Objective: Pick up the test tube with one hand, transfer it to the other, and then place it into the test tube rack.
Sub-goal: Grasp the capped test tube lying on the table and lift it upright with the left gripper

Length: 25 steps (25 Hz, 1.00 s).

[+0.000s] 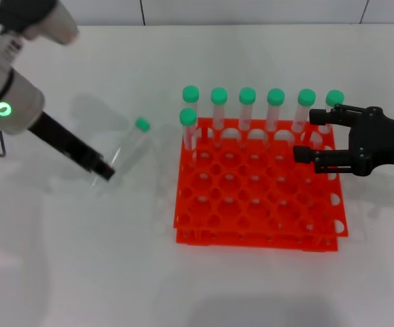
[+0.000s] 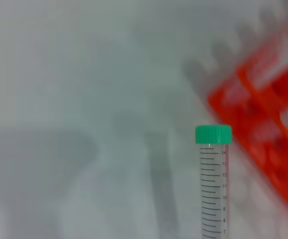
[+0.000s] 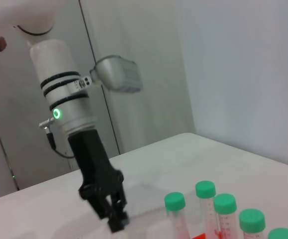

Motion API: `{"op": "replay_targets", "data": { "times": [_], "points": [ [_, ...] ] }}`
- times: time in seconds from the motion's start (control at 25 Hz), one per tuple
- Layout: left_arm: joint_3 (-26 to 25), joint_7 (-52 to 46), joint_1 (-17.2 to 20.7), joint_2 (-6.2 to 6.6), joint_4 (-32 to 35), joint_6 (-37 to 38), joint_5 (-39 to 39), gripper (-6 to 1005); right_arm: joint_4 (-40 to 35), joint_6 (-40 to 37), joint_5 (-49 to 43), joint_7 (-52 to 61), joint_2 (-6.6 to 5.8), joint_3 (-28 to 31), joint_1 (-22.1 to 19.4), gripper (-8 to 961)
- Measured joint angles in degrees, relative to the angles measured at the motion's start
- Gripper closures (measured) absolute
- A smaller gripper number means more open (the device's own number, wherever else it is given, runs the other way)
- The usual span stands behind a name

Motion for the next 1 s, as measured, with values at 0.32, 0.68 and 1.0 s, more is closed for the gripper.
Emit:
{"op": "replay_targets", "data": {
  "times": [0.32, 0.68, 1.0],
  "points": [
    [-4.8, 4.3, 8.0, 0.38, 14.1, -1.8, -17.0, 808, 0.0, 0.0, 0.0, 0.0, 0.00, 0.6, 0.0, 184],
    [-5.6, 15.7, 15.2, -0.38, 19.3, -5.8, -44.4, 808, 0.0, 0.1, 0.0, 0.0, 0.00, 1.1, -0.2, 188],
    [-3.0, 29.1, 12.6, -1.50, 7.4, -6.1, -57.2, 809, 0.1, -0.1, 0.2, -0.5, 0.00, 1.2, -0.4, 191]
  ]
}}
